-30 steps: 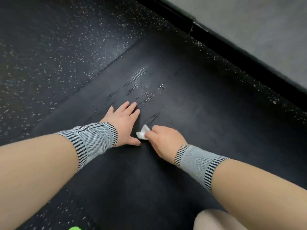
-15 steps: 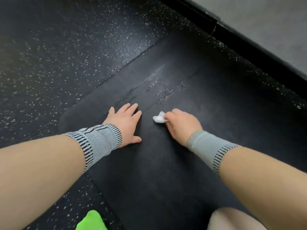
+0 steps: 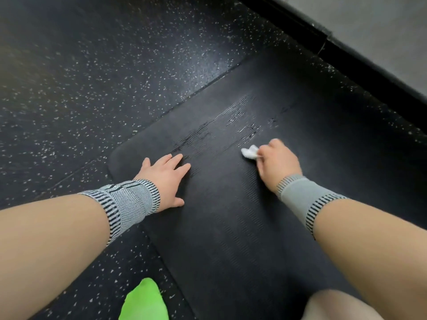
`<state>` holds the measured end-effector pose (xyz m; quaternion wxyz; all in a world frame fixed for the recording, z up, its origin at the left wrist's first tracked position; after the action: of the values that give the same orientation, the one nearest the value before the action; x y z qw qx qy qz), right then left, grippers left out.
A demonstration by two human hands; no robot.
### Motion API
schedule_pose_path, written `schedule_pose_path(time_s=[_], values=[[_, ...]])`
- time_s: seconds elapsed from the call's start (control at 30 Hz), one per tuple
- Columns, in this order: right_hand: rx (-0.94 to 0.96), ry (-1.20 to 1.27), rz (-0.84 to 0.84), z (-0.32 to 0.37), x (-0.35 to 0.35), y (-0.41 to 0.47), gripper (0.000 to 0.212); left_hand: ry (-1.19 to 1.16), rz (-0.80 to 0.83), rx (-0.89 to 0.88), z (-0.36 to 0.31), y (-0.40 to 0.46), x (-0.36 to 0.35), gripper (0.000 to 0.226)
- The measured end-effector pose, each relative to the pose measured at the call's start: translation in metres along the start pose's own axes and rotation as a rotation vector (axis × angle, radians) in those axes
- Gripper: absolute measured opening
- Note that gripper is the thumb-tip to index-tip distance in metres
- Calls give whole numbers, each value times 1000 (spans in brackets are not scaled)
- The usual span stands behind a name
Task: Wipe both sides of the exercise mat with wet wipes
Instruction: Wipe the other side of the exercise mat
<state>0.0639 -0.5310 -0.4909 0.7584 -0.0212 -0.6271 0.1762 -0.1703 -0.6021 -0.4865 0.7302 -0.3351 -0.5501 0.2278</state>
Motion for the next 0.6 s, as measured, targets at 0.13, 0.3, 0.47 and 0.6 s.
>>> schedule_pose_path(time_s=[0.13,0.3,0.47,0.6], values=[[-140,100,-64,16,-7,-11,23,-34,15,44,19,-11,-14,96],[366,67,150,113,-41,-41,24,-66,13,66,31,-19,-26,94],[-135,143,-10,36,-12,-7,24,-90,34,88,46,-28,-41,92],[-132,141,-12,73,-25,-30,29,-104,39,94,52,-33,-50,93]])
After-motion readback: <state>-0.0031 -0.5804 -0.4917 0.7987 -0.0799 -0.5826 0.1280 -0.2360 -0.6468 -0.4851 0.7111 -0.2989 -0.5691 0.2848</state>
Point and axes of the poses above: each hand's wrist, its own y-axis towards the middle knuckle, its own x-axis out of the back of the hand, z = x × y, the point moved 7 cm from there along y, towards the middle knuckle, and after that the axes turned 6 degrees about z, right-handed, at the moved point
